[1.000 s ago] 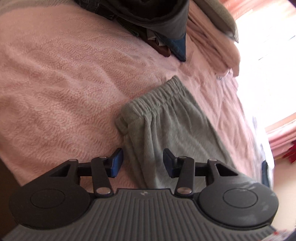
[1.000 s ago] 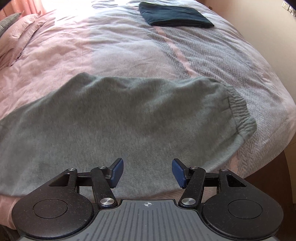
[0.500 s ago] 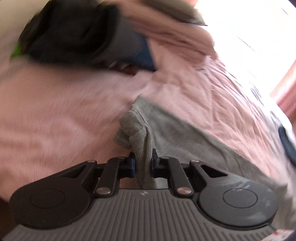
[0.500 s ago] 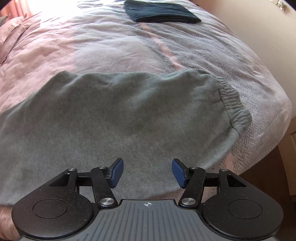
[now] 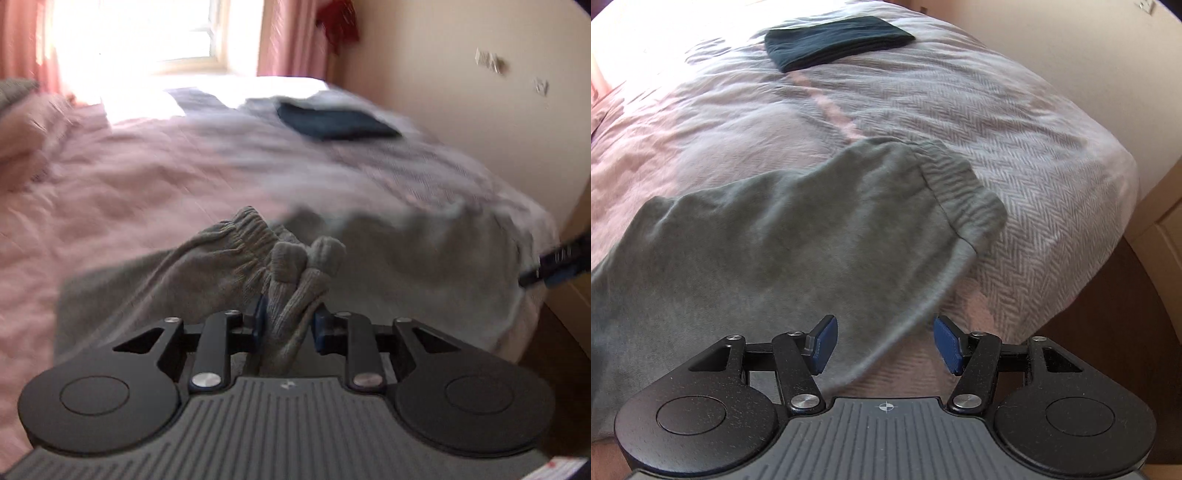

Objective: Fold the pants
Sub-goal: 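Grasp the cuffs with the left gripper and fold them toward the waistband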

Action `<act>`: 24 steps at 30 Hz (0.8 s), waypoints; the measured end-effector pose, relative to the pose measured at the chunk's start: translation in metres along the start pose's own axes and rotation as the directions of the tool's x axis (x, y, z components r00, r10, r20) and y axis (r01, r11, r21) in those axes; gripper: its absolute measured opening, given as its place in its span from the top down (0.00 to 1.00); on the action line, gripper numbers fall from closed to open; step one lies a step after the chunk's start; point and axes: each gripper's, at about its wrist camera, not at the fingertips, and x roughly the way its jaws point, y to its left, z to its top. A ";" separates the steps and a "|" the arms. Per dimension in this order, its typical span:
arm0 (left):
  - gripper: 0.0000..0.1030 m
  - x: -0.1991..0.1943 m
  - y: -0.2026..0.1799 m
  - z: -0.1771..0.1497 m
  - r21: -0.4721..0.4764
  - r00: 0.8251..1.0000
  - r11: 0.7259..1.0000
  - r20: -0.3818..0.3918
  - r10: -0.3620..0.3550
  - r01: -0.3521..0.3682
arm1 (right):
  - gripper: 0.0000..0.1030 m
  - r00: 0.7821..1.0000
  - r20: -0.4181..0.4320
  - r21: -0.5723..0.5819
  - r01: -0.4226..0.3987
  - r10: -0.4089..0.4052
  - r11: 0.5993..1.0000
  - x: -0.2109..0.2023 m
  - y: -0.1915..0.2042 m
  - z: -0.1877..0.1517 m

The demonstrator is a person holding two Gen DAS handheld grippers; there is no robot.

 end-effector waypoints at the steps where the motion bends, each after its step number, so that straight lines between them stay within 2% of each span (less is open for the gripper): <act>1: 0.77 0.024 -0.013 -0.013 0.020 0.995 1.000 -0.095 -0.002 0.004 | 0.46 1.000 -0.007 0.006 -0.006 0.006 1.000 0.001 -0.003 -0.001; 2: 0.75 0.038 -0.024 -0.023 0.043 0.987 0.999 -0.158 0.027 -0.021 | 0.46 1.000 -0.014 0.011 -0.015 0.015 1.000 0.002 -0.006 -0.003; 3: 0.74 0.041 -0.031 -0.030 0.062 0.985 0.997 -0.164 0.056 -0.046 | 0.46 0.999 -0.018 0.012 -0.032 0.032 0.999 0.002 -0.008 -0.004; 4: 0.65 0.036 -0.031 -0.031 0.067 0.988 0.997 -0.144 0.051 -0.042 | 0.46 0.998 -0.017 0.010 -0.052 0.052 0.999 0.002 -0.009 -0.004; 5: 0.54 0.027 -0.028 -0.030 0.049 0.989 0.999 -0.146 0.015 -0.008 | 0.46 0.997 -0.008 0.006 -0.081 0.081 0.997 0.001 -0.010 -0.005; 6: 0.50 0.017 -0.023 -0.029 0.020 0.989 0.999 -0.148 -0.024 0.028 | 0.46 0.993 0.008 0.002 -0.115 0.115 0.993 0.000 -0.010 -0.006; 9: 0.48 -0.019 -0.003 -0.027 -0.022 0.991 0.998 -0.123 -0.054 0.052 | 0.46 0.968 0.023 0.006 -0.250 0.250 0.968 0.003 0.000 -0.008; 10: 0.49 -0.029 0.009 -0.024 -0.045 0.994 0.998 -0.105 -0.036 0.031 | 0.46 0.951 0.018 0.013 -0.309 0.309 0.951 0.007 0.006 -0.006; 12: 0.56 -0.039 0.035 -0.022 -0.117 0.995 0.992 -0.098 0.034 -0.045 | 0.46 0.903 0.007 0.025 -0.431 0.431 0.902 0.013 0.024 -0.009; 13: 0.61 -0.044 0.052 -0.019 -0.169 0.991 0.981 -0.109 0.074 -0.092 | 0.46 0.868 -0.003 0.029 -0.495 0.496 0.868 0.018 0.035 -0.010; 14: 0.62 -0.044 0.065 -0.020 -0.212 0.988 0.969 -0.117 0.103 -0.126 | 0.46 0.834 -0.018 0.032 -0.551 0.552 0.834 0.022 0.046 -0.012; 16: 0.63 -0.043 0.091 -0.021 -0.285 0.978 0.941 -0.150 0.145 -0.183 | 0.46 0.749 -0.082 0.043 -0.657 0.658 0.753 0.038 0.073 -0.017; 17: 0.64 -0.043 0.100 -0.023 -0.311 0.975 0.929 -0.156 0.157 -0.199 | 0.46 0.722 -0.105 0.058 -0.682 0.684 0.729 0.046 0.084 -0.020; 20: 0.67 -0.047 0.114 -0.028 -0.357 0.977 0.912 -0.145 0.156 -0.199 | 0.46 0.675 -0.166 0.130 -0.707 0.718 0.695 0.067 0.110 -0.029; 22: 0.67 -0.050 0.117 -0.032 -0.371 0.979 0.909 -0.143 0.148 -0.191 | 0.46 0.672 -0.197 0.183 -0.690 0.714 0.700 0.077 0.118 -0.037; 24: 0.67 -0.048 0.117 -0.034 -0.363 0.978 0.912 -0.151 0.143 -0.189 | 0.46 0.660 -0.158 0.215 -0.703 0.734 0.678 0.078 0.118 -0.043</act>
